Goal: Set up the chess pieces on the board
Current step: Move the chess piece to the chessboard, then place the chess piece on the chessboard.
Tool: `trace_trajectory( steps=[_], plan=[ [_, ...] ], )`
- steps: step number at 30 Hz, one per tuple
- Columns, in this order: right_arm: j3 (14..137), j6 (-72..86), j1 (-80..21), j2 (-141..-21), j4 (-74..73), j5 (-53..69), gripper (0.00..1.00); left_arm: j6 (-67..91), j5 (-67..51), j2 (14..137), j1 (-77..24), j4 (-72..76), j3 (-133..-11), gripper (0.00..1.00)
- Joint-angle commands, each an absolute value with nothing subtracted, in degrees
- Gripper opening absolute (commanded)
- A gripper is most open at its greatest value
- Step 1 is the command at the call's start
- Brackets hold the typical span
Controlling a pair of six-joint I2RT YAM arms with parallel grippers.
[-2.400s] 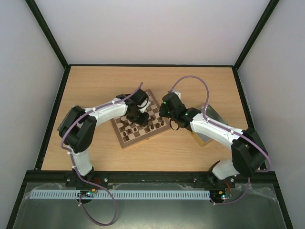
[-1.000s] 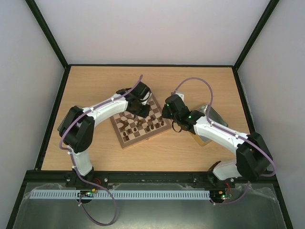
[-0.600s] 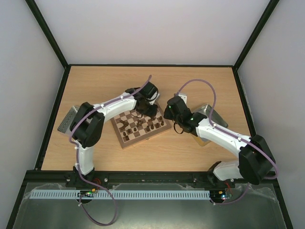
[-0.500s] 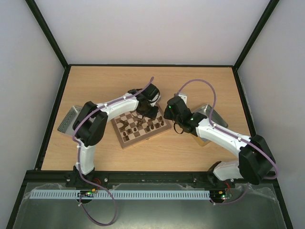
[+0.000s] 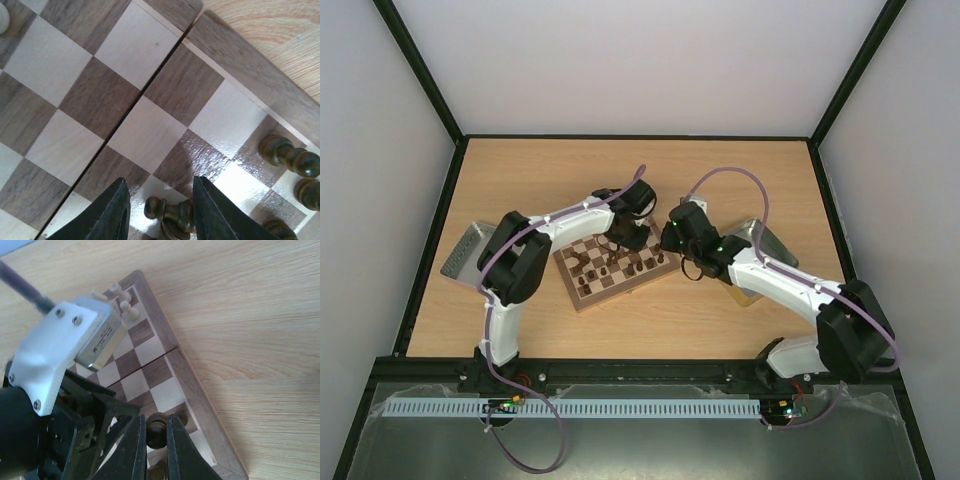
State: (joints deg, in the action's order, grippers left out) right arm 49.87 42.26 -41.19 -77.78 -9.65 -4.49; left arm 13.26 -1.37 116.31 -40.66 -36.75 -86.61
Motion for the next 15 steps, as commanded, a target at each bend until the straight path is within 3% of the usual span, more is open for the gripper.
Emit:
trace_trajectory(
  steps=[1,15],
  plan=[
    [50.65,38.76,-40.84,-80.05,-7.87,0.65,0.05,13.26,2.38,115.78,-40.95,-38.48,-85.94,0.37],
    [56.16,33.86,-43.08,-89.04,-11.49,4.75,0.05,15.14,-0.26,111.58,-37.18,-35.48,-81.86,0.34]
  ],
)
